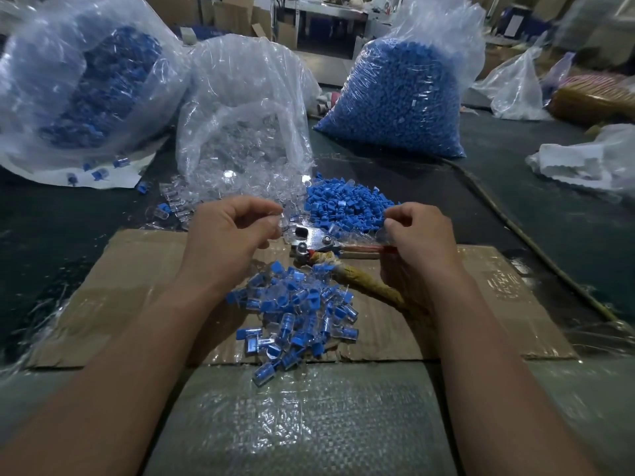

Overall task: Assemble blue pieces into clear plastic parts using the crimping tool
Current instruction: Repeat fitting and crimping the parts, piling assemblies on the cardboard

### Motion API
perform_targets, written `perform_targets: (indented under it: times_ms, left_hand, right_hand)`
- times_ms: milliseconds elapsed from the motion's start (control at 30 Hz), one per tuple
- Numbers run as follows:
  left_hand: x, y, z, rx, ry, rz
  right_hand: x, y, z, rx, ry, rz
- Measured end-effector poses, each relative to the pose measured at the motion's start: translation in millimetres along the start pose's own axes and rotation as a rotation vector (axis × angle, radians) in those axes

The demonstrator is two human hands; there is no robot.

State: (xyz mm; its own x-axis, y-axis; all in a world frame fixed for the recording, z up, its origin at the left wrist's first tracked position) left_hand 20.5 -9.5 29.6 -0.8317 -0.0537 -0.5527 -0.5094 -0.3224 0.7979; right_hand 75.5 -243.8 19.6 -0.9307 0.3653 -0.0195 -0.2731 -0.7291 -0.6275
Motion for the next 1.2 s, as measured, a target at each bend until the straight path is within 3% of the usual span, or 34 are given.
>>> perform_targets:
  times_ms: [300,533,767,1200]
  left_hand:
    - [0,-2,0,0.01,0.003,-0.001]
    - [0,-1,-1,0.003,-0.013,-0.003]
    - [0,-1,-2,0.011,-0.015,-0.003]
    - [1,0,-2,0.013,-0.017,0.012]
  right_hand:
    - [-9,2,-27,0.288,-0.173,0.03]
    - [-9,2,-23,0.159,-0.111,0.039]
    - [-7,0,-28,0.197,-0.252,0.036]
    - [0,-8,-12,-0.119,-0.048,0.148]
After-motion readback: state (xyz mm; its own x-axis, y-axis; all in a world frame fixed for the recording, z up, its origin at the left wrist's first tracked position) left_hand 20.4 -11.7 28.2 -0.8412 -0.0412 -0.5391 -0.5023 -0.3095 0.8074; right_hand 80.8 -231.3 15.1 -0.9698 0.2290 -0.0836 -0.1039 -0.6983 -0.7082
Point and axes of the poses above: each hand's wrist, its own x-axis away from the middle knuckle, its own z-axis out of the back of the hand, y = z × x, the point moved 5 cm from there along -x, towards the middle knuckle, and after that the axes turned 15 degrees about -z, right-handed, at the moved point
